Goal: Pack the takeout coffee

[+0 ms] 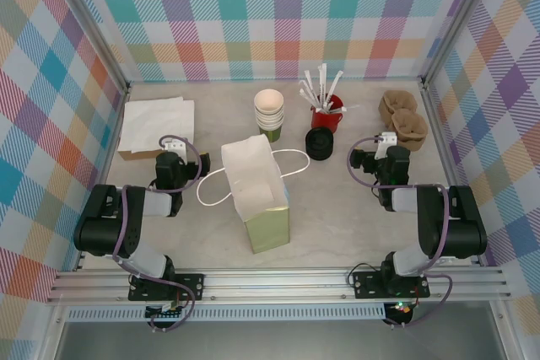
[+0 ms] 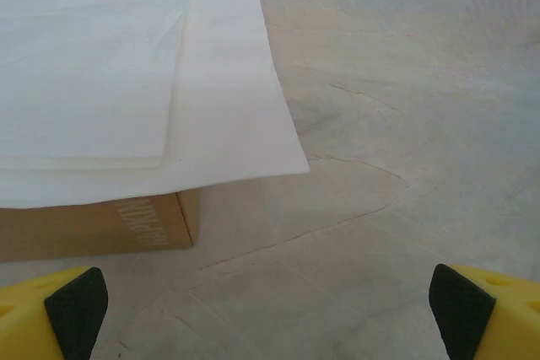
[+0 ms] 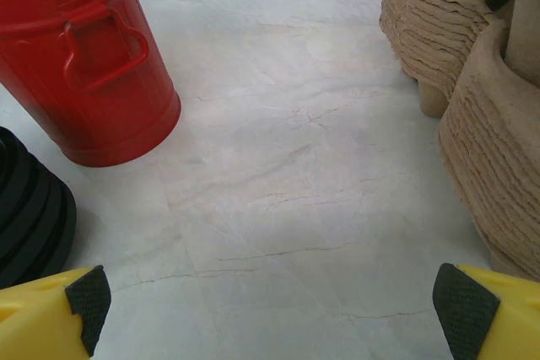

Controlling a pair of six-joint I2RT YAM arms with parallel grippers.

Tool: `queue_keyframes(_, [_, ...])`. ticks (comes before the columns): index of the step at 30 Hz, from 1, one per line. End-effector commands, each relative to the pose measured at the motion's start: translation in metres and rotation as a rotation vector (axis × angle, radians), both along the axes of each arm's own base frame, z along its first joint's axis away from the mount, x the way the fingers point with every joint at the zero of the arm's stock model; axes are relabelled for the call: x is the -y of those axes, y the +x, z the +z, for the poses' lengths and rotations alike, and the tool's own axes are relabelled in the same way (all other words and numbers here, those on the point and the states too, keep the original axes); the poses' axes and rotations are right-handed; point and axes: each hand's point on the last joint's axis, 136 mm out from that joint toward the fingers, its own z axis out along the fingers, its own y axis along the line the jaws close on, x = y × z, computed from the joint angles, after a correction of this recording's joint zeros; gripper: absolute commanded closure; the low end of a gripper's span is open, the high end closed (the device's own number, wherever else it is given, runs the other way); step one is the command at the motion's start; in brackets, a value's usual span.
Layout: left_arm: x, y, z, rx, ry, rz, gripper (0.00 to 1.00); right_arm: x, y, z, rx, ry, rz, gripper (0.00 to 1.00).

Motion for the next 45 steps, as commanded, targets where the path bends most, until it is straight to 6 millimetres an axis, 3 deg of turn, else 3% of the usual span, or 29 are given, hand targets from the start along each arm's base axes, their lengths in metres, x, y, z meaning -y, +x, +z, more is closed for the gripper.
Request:
queue_keyframes(1, [-0.001, 0.005, 0.005, 0.009, 0.001, 0.007, 0.00, -0.004, 0.003, 0.006, 0.029, -0.001, 0.020, 0.00])
queue_keyframes(19, [-0.006, 0.006, 0.010, 0.014, -0.016, 0.031, 0.00, -0.001, 0.003, 0.008, 0.024, 0.004, 0.001, 0.00])
queue_keyframes(22, [-0.019, 0.002, 0.032, 0.012, -0.009, 0.110, 0.00, 0.012, 0.000, 0.022, -0.013, -0.002, -0.078, 0.00])
queue_keyframes(26, [-0.040, -0.012, 0.084, 0.015, -0.046, 0.256, 0.00, 0.013, -0.015, 0.051, -0.039, 0.012, -0.091, 0.00])
queue_keyframes(29, [-0.044, -0.025, 0.126, -0.006, -0.121, 0.307, 0.00, 0.016, -0.030, 0.074, -0.077, 0.067, -0.139, 0.00])
queue_keyframes(33, [-0.027, -0.049, 0.175, -0.090, -0.223, 0.254, 0.01, 0.011, -0.048, 0.103, -0.099, 0.167, -0.159, 0.00])
queue_keyframes(38, [0.020, -0.089, 0.225, -0.197, -0.339, 0.071, 0.08, 0.006, -0.066, 0.129, -0.119, 0.264, -0.177, 0.00])
queue_keyframes(41, [0.048, -0.113, 0.239, -0.264, -0.320, -0.022, 0.08, 0.005, -0.070, 0.131, -0.134, 0.296, -0.188, 0.00])
queue_keyframes(45, [0.085, -0.137, 0.242, -0.375, -0.352, -0.129, 0.08, 0.007, -0.066, 0.125, -0.178, 0.309, -0.217, 0.00])
